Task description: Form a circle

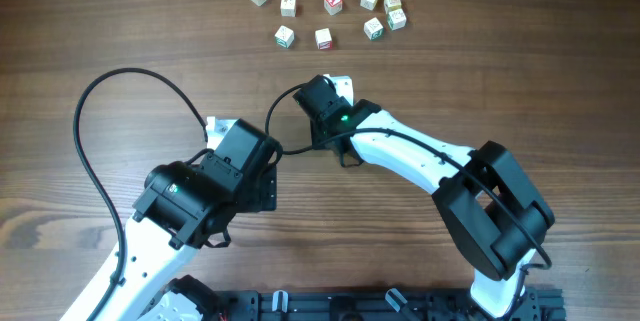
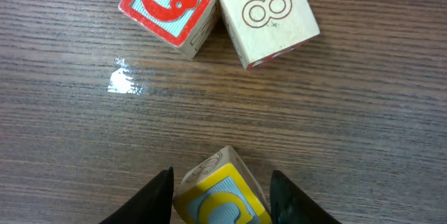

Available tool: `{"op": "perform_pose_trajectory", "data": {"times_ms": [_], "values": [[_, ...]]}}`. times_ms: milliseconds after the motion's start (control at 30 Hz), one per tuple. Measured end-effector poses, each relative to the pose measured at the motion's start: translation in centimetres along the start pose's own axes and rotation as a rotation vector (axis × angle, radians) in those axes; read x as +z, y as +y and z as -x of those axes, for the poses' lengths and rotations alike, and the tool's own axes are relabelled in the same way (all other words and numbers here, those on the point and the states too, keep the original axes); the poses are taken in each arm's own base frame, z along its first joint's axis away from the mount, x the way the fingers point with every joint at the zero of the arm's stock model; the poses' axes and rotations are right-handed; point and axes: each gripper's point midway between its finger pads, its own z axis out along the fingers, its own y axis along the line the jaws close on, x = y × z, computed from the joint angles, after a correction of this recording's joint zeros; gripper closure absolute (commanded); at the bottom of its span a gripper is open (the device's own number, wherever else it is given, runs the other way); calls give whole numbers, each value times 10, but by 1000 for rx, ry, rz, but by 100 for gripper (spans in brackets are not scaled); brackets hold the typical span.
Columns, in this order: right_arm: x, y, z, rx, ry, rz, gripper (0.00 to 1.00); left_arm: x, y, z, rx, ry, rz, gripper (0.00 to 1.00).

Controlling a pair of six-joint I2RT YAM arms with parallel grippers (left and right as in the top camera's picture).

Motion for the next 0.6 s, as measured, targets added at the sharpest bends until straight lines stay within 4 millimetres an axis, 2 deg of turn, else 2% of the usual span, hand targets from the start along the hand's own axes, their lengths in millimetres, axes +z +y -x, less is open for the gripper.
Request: {"op": "perform_pose_trajectory", "data": {"times_ms": [133, 233, 367, 500, 567, 600], "values": [[0, 1, 0, -12, 2, 6, 76, 0, 0, 0, 0, 0, 0, 0], [-1, 2, -2, -15, 12, 13, 76, 0, 0, 0, 0, 0, 0, 0], [-1, 5, 1, -1, -1, 28, 59, 0, 0, 0, 0, 0, 0, 0], [-4, 6, 2, 10, 12, 24, 57, 0, 0, 0, 0, 0, 0, 0], [-12, 2, -2, 28, 52, 2, 56, 0, 0, 0, 0, 0, 0, 0], [-20, -3, -8, 51, 87, -15, 49, 0, 0, 0, 0, 0, 0, 0]]}}
